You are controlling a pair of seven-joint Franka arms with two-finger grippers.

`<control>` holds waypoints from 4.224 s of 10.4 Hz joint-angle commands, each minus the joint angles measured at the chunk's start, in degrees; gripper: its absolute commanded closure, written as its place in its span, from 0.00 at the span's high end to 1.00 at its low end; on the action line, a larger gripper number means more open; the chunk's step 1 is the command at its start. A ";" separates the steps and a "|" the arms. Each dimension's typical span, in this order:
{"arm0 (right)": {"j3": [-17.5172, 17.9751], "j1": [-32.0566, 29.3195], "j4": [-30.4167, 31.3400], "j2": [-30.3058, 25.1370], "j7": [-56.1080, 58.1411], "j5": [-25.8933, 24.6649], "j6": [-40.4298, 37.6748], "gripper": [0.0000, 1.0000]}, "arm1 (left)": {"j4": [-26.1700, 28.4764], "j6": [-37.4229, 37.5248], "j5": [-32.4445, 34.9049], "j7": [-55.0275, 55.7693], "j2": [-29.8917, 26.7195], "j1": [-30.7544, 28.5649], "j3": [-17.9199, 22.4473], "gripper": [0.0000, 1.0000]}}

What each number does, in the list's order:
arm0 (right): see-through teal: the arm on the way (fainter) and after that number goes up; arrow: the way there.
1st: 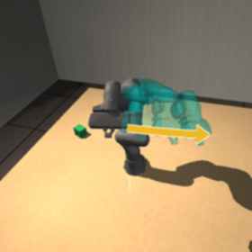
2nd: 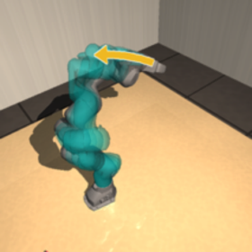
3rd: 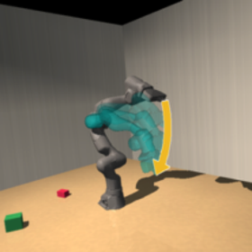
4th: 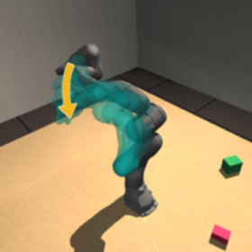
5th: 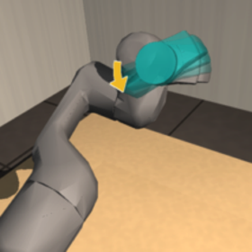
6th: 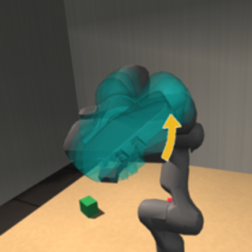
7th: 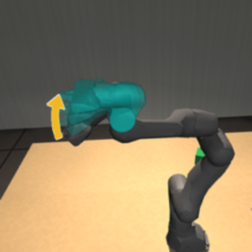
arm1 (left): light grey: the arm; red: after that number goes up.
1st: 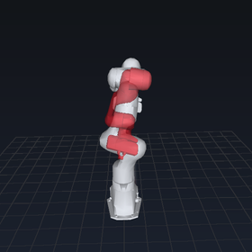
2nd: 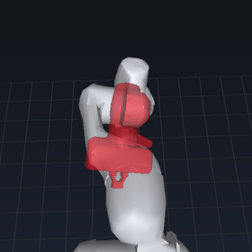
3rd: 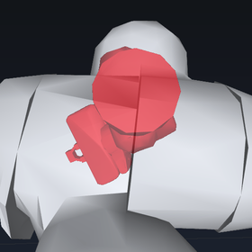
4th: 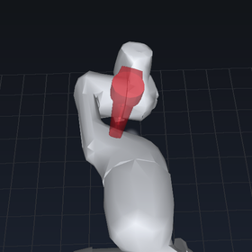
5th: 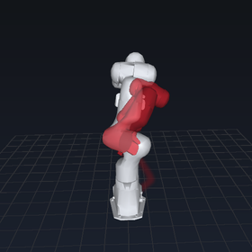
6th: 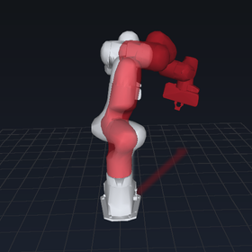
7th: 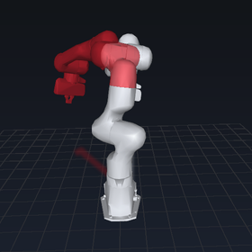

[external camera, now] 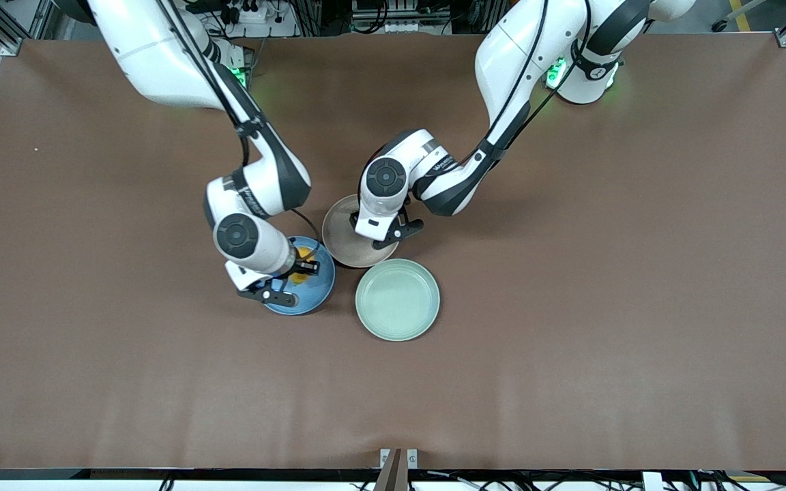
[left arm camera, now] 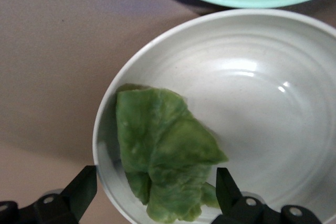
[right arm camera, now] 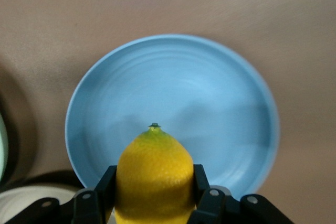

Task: Pick lemon and lettuce from blue and beige plates
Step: 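Lift the lemon off the blue plate with the right gripper, then release the lemon on the table and raise the right gripper, then carry the lettuce off the beige plate with the left gripper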

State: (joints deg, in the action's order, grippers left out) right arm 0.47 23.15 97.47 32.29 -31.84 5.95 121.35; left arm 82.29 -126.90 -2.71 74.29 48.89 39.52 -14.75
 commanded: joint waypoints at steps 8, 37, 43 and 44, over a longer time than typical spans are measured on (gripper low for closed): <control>-0.91 -22.34 9.74 -6.01 22.08 -3.30 -5.36 0.00 | -0.99 -1.41 -1.33 0.59 1.47 -0.06 0.34 0.80; -0.65 -21.56 -8.17 -30.71 22.61 -6.31 -32.93 1.00 | -2.05 24.85 7.98 -31.33 -15.76 -22.00 1.12 0.00; -0.65 -21.48 -8.26 -30.62 22.53 -6.39 -33.90 1.00 | -0.90 24.42 14.64 -63.21 -7.59 -38.90 1.13 0.00; -0.56 -21.30 -8.26 -30.79 22.53 -6.39 -33.89 1.00 | -0.99 23.64 15.10 -63.39 -6.28 -39.08 1.21 0.00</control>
State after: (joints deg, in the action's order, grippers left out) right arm -0.34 1.77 90.35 1.19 -9.52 0.23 88.33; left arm 81.95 -102.62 9.81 11.27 41.09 -0.48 -12.71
